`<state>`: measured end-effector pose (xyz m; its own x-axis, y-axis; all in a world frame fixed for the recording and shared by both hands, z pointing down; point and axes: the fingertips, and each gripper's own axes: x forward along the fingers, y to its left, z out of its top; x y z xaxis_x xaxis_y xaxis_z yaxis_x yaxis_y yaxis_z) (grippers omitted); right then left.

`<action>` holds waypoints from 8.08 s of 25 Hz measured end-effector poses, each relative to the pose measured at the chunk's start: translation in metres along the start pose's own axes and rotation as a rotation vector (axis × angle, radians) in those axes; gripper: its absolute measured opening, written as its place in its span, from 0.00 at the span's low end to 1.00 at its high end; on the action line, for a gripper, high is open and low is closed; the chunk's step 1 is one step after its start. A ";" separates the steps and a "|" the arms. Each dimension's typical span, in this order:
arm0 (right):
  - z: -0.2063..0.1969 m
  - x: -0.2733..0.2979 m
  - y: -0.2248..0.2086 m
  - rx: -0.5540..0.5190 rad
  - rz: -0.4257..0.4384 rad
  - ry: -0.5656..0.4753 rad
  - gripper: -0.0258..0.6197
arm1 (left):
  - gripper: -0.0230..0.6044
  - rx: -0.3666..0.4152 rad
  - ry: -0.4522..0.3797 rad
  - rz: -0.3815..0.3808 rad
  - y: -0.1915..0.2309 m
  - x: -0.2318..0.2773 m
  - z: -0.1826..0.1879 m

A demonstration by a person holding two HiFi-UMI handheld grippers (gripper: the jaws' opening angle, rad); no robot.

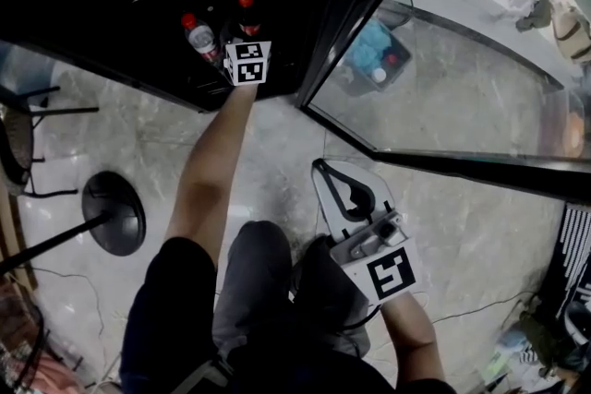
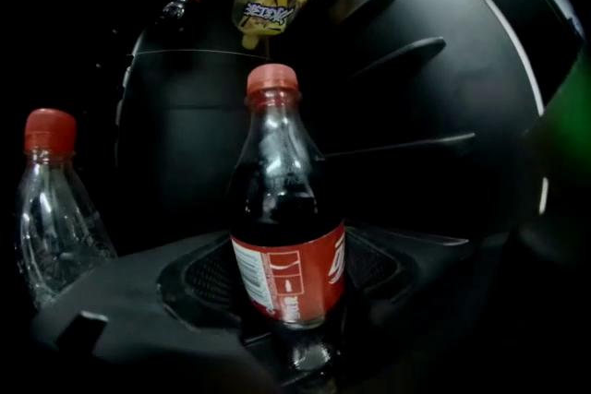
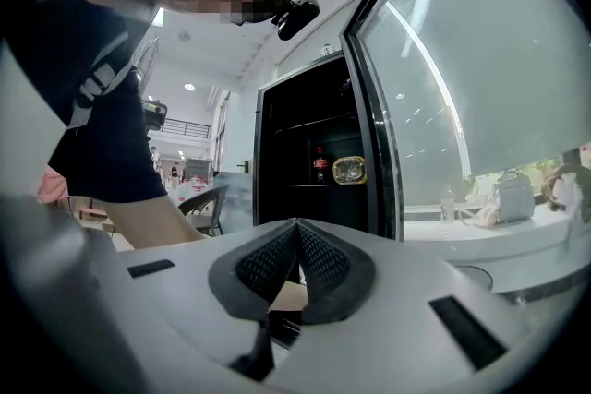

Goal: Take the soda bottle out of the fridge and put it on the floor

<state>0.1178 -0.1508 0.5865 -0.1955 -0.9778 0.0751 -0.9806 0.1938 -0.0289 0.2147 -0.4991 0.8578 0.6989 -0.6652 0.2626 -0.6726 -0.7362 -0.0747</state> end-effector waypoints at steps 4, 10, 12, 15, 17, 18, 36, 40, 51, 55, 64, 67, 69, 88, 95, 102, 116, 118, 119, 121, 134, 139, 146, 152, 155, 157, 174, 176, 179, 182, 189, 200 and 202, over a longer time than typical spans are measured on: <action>-0.003 -0.001 -0.001 0.007 0.002 -0.002 0.07 | 0.56 -0.008 -0.012 -0.012 0.001 0.002 0.000; -0.005 -0.001 0.001 -0.003 0.004 0.009 0.07 | 0.55 -0.015 0.018 -0.018 0.000 -0.002 -0.001; -0.005 -0.003 0.000 -0.001 0.003 0.014 0.07 | 0.55 0.002 0.026 -0.018 0.000 -0.007 -0.001; -0.007 -0.005 -0.002 0.001 -0.002 0.018 0.07 | 0.55 0.009 0.018 -0.017 0.003 -0.022 -0.001; -0.010 -0.005 -0.001 0.000 0.001 0.024 0.07 | 0.55 0.010 0.000 -0.030 0.004 -0.038 0.001; -0.013 -0.005 0.000 0.001 0.003 0.028 0.07 | 0.55 0.012 -0.013 -0.040 0.004 -0.047 0.004; -0.088 0.007 0.006 0.019 0.046 0.093 0.07 | 0.55 0.009 -0.023 -0.239 -0.031 -0.204 -0.082; -0.104 0.009 0.008 0.010 0.062 0.100 0.07 | 0.55 -0.019 0.005 -0.225 -0.031 -0.214 -0.124; -0.155 0.018 0.004 0.010 0.099 0.137 0.07 | 0.55 -0.042 0.067 -0.186 -0.036 -0.206 -0.227; -0.170 0.023 0.007 0.007 0.114 0.144 0.07 | 0.55 -0.065 0.103 -0.160 -0.033 -0.199 -0.262; -0.190 0.025 0.004 -0.001 0.126 0.137 0.07 | 0.55 -0.087 0.130 -0.096 -0.031 -0.182 -0.314; -0.194 0.026 0.006 0.005 0.131 0.135 0.07 | 0.55 -0.086 0.132 -0.079 -0.029 -0.180 -0.324; -0.197 0.027 0.008 0.003 0.135 0.137 0.07 | 0.55 -0.087 0.133 -0.081 -0.031 -0.177 -0.330; -0.214 0.022 0.015 0.016 0.140 0.146 0.07 | 0.55 -0.011 0.035 -0.114 -0.043 -0.190 -0.344; -0.215 0.021 0.017 0.011 0.142 0.144 0.07 | 0.55 0.012 0.029 -0.118 -0.044 -0.193 -0.346; -0.221 0.019 0.016 0.019 0.141 0.151 0.07 | 0.56 0.021 0.008 -0.131 -0.045 -0.202 -0.335; -0.228 0.022 0.014 0.050 0.157 0.156 0.07 | 0.39 0.031 -0.036 -0.148 -0.022 -0.274 -0.303; -0.227 0.022 0.014 0.060 0.164 0.151 0.07 | 0.32 0.019 -0.042 -0.144 -0.020 -0.281 -0.298; -0.227 0.023 0.015 0.068 0.169 0.146 0.07 | 0.31 0.021 -0.044 -0.145 -0.019 -0.285 -0.295; -0.224 0.024 0.017 0.081 0.180 0.131 0.07 | 0.24 0.030 -0.047 -0.150 -0.020 -0.292 -0.289; -0.171 0.017 0.019 0.104 0.175 0.122 0.07 | 0.07 0.005 -0.097 -0.145 -0.015 -0.326 -0.184; -0.113 0.008 0.028 0.106 0.168 0.121 0.07 | 0.07 -0.007 -0.113 -0.135 -0.009 -0.349 -0.103; 0.008 -0.010 0.041 0.124 0.123 0.084 0.07 | 0.07 0.032 -0.148 -0.138 -0.010 -0.396 0.053; 0.130 -0.037 0.050 0.117 0.058 0.077 0.07 | 0.07 0.043 -0.136 -0.107 -0.004 -0.443 0.199; 0.191 -0.051 0.039 0.117 0.004 0.065 0.07 | 0.07 0.034 -0.142 -0.083 -0.006 -0.468 0.271; 0.231 -0.057 0.032 0.108 -0.023 0.054 0.07 | 0.07 0.045 -0.147 -0.069 -0.006 -0.481 0.317; 0.452 -0.118 0.012 0.064 -0.220 0.010 0.07 | 0.07 0.017 -0.265 -0.052 0.012 -0.577 0.588; 0.467 -0.131 0.012 0.062 -0.244 0.008 0.07 | 0.07 0.026 -0.272 -0.065 0.006 -0.589 0.604; 0.487 -0.145 0.021 0.031 -0.254 0.017 0.07 | 0.07 0.034 -0.272 -0.070 0.005 -0.607 0.621; 0.498 -0.159 0.028 0.010 -0.268 0.024 0.07 | 0.07 0.027 -0.294 -0.072 0.001 -0.620 0.633; 0.507 -0.182 0.037 -0.004 -0.329 0.047 0.07 | 0.07 0.019 -0.308 -0.081 -0.011 -0.645 0.646; 0.521 -0.188 0.033 -0.064 -0.365 0.051 0.07 | 0.07 0.010 -0.327 -0.101 -0.022 -0.649 0.655; 0.521 -0.187 0.033 -0.066 -0.362 0.050 0.07 | 0.07 0.005 -0.329 -0.095 -0.020 -0.649 0.655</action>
<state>0.1291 -0.0032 0.0518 0.1658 -0.9791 0.1177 -0.9848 -0.1580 0.0727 -0.0659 -0.1340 0.0585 0.8000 -0.5974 -0.0556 -0.6000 -0.7970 -0.0697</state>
